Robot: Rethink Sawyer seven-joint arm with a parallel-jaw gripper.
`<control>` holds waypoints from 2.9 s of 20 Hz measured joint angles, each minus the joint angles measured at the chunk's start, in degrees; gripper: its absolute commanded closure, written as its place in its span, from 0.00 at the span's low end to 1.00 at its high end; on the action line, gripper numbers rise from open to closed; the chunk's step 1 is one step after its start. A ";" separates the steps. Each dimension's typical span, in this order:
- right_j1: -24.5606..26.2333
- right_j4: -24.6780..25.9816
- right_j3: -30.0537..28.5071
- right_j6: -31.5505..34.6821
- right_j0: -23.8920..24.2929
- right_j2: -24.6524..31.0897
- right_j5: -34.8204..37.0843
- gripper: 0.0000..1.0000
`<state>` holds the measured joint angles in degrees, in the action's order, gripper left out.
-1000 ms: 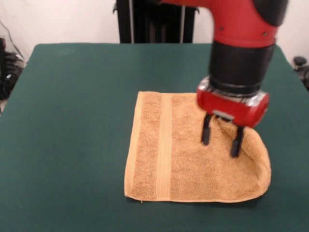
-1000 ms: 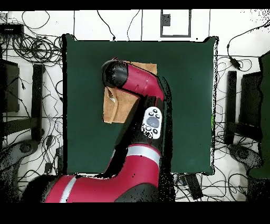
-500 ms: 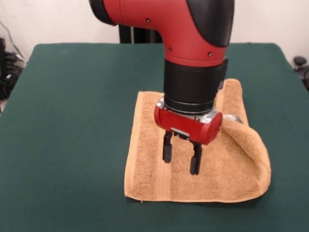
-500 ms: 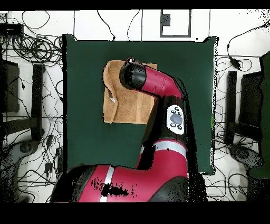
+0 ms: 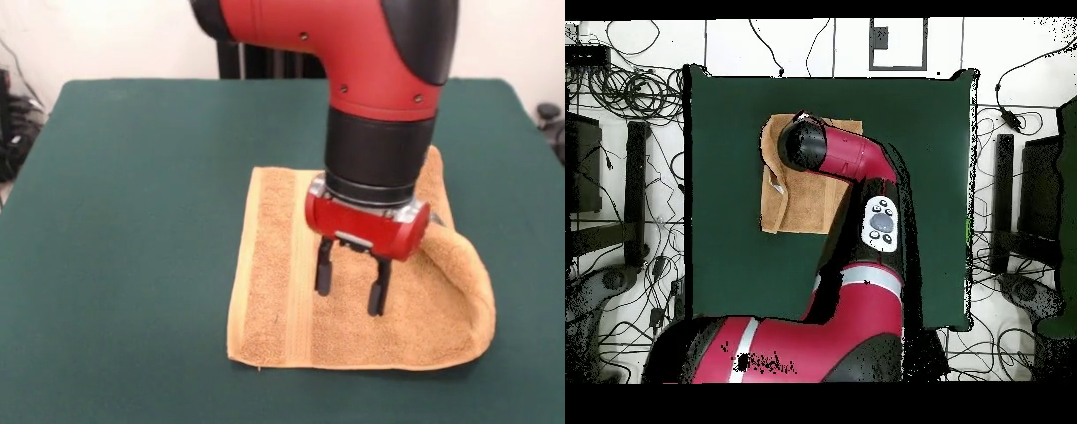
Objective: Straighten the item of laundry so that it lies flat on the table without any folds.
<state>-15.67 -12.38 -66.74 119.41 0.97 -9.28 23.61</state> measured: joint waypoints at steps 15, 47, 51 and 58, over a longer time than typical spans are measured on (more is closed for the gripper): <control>-0.48 -3.35 0.16 0.00 -0.78 -4.94 3.28 0.00; -3.58 -8.34 -6.48 0.00 3.80 -3.78 3.44 0.00; -3.56 -9.68 -6.63 0.00 1.15 -3.76 3.45 0.00; -2.97 -12.36 -6.62 0.00 -2.15 -3.76 3.47 0.00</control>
<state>-18.64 -24.74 -73.37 119.41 -1.17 -13.05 27.09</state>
